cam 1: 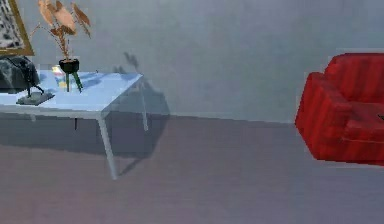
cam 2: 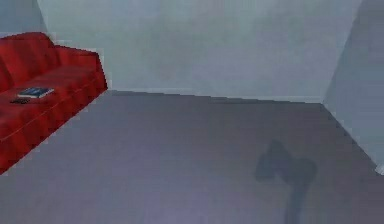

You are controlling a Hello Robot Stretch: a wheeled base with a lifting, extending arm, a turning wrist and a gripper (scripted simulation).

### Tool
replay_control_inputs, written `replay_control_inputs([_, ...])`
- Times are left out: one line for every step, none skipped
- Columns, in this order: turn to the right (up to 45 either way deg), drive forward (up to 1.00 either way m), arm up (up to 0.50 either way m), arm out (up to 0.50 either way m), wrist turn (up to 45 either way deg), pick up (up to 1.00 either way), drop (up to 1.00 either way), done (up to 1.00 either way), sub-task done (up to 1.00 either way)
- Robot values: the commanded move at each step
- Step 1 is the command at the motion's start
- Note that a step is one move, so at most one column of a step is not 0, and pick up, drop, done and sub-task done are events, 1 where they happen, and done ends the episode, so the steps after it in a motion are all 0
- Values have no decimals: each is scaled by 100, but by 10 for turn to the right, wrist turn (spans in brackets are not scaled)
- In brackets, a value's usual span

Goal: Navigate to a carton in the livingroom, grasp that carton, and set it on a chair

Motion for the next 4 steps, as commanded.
replay_control_inputs([-30, 0, 0, 0, 0, 0, 0, 0, 0])
replay_control_inputs([0, 20, 0, 0, 0, 0, 0, 0, 0])
replay_control_inputs([-450, 0, 0, 0, 0, 0, 0, 0, 0])
replay_control_inputs([-60, 0, 0, 0, 0, 0, 0, 0, 0])
